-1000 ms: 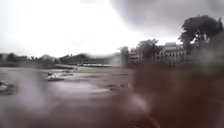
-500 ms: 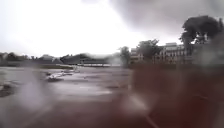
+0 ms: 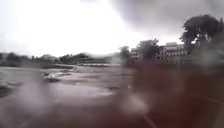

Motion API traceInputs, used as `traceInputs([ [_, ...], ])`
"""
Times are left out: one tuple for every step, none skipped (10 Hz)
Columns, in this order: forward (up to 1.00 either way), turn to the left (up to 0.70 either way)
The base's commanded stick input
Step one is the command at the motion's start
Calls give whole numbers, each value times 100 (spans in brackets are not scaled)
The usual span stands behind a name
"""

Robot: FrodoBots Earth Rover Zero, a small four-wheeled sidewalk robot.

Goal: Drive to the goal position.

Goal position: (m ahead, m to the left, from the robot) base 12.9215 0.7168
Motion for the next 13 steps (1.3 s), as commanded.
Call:
traceInputs([
  [45,0],
  [45,0],
  [45,0],
  [45,0],
  [45,0],
  [45,0],
  [45,0],
  [45,0],
  [45,0],
  [45,0],
  [45,0],
  [45,0],
  [45,0],
])
